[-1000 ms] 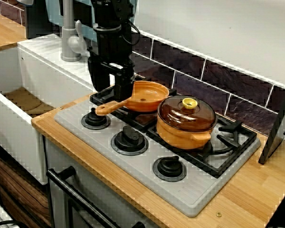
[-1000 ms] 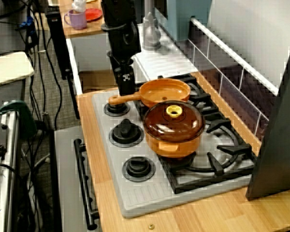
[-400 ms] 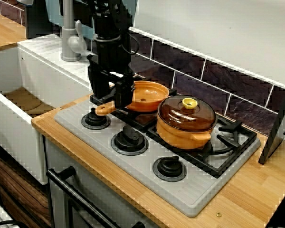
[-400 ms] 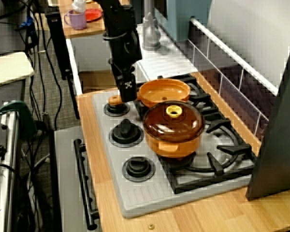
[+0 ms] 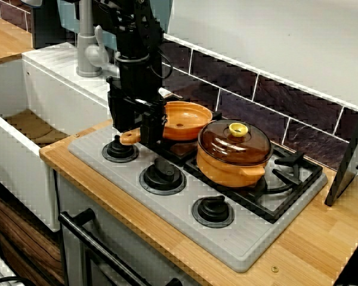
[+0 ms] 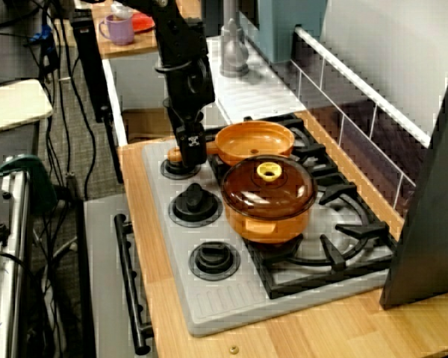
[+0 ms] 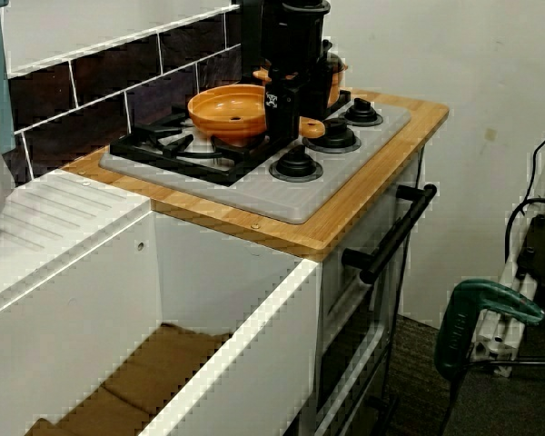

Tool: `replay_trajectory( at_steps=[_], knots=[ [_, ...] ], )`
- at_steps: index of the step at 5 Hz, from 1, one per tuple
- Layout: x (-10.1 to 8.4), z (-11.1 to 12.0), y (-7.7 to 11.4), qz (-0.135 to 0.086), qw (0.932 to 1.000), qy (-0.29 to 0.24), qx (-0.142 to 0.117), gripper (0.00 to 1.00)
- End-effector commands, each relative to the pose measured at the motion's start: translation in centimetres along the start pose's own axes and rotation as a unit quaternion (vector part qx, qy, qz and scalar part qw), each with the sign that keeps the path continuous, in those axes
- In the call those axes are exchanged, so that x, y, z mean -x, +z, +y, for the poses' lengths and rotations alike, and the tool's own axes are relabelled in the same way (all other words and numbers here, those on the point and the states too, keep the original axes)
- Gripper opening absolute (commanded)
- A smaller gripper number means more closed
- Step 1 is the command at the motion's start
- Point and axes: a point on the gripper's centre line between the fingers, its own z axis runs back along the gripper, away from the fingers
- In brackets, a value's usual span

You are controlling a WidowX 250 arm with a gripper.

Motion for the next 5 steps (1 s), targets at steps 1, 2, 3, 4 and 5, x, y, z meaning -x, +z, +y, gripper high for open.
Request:
replay_trajectory(
  at_steps=[1,2,3,4,5],
  knots=[
    [0.19,-0.13,0.18,-0.014,0.9999,0.004,0.0,1.0],
    [0.28,-0.09,-0.11,-0.014,0.9999,0.008,0.0,1.0],
    [0.45,0.15,-0.09,-0.024,0.9996,0.012,0.001,0.0],
    [0.55,0.36,-0.08,-0.029,0.9995,0.014,0.001,0.0],
    [0.51,0.43,-0.35,-0.024,0.9996,0.018,0.002,0.0]
  ],
)
